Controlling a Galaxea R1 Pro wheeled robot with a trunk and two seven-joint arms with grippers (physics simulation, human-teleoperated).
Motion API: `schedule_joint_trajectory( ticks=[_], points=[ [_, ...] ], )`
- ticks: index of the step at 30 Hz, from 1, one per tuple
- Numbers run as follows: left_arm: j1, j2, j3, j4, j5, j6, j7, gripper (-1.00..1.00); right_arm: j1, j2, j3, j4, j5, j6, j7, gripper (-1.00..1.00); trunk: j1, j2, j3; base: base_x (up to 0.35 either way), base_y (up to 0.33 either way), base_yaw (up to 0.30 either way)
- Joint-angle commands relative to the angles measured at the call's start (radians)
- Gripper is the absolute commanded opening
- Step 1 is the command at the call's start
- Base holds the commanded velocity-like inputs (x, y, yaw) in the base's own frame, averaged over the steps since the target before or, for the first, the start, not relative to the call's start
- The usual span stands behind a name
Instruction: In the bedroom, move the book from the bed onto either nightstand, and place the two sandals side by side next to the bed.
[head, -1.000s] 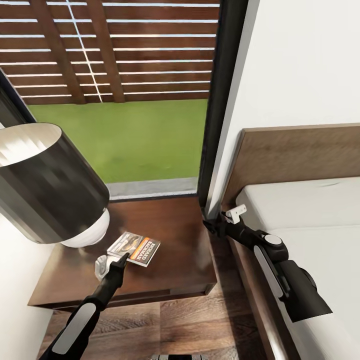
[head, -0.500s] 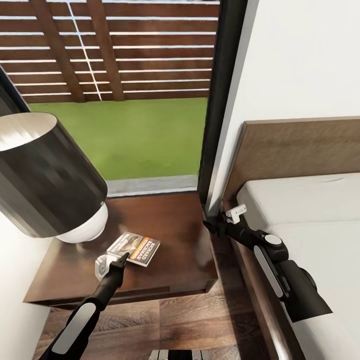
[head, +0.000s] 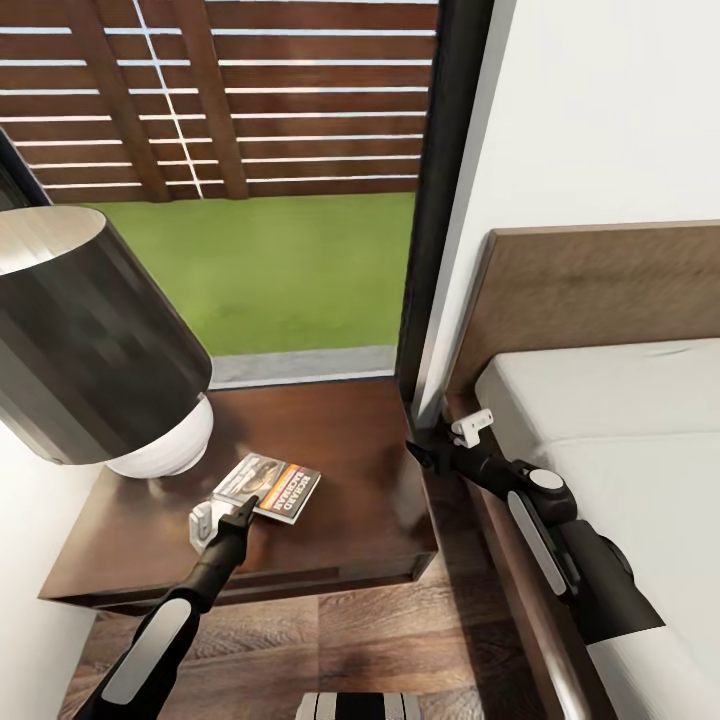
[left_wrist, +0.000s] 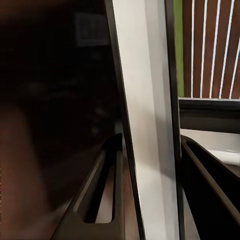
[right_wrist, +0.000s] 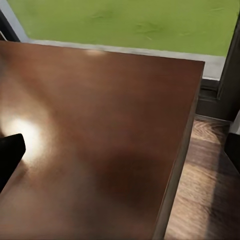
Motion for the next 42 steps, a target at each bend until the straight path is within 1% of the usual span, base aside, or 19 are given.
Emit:
schedule_joint_trajectory(
  ticks=[1, 16, 18, 21, 22, 25, 42],
  points=[
    [0.000, 0.001, -0.002, 0.069, 0.004, 0.003, -0.001, -1.00, 0.000, -0.001, 0.001, -0.001, -0.010, 0.008, -0.002, 1.00, 0.000, 0.000, -0.001, 0.000, 0.000, 0.000],
    [0.000, 0.001, -0.001, 0.076, 0.004, 0.003, -0.002, -1.00, -0.001, -0.001, 0.001, -0.001, -0.011, 0.008, -0.003, 1.00, 0.000, 0.000, -0.001, 0.000, 0.000, 0.000],
    [0.000, 0.001, -0.001, 0.079, 0.012, 0.003, -0.002, -1.00, -0.001, -0.001, 0.001, 0.000, -0.011, 0.008, -0.003, 1.00, 0.000, 0.000, -0.001, 0.000, 0.000, 0.000],
    [0.000, 0.001, -0.001, 0.081, 0.040, 0.003, -0.004, -1.00, -0.001, -0.001, 0.001, 0.000, -0.011, 0.008, -0.003, 1.00, 0.000, 0.000, -0.001, 0.000, 0.000, 0.000],
    [0.000, 0.001, -0.001, 0.081, 0.046, 0.003, -0.004, 1.00, -0.001, -0.001, 0.001, 0.000, -0.011, 0.008, -0.003, 1.00, 0.000, 0.000, -0.001, 0.000, 0.000, 0.000],
    [0.000, 0.002, -0.001, 0.081, 0.051, 0.003, -0.004, 1.00, -0.001, -0.001, 0.001, 0.000, -0.011, 0.007, -0.003, 1.00, 0.000, 0.000, -0.001, 0.000, 0.000, 0.000],
    [0.000, 0.003, -0.002, 0.082, 0.052, 0.003, -0.004, 1.00, -0.001, -0.001, 0.001, 0.001, -0.011, 0.007, -0.003, 1.00, 0.000, 0.000, -0.001, 0.000, 0.000, 0.000]
  ],
)
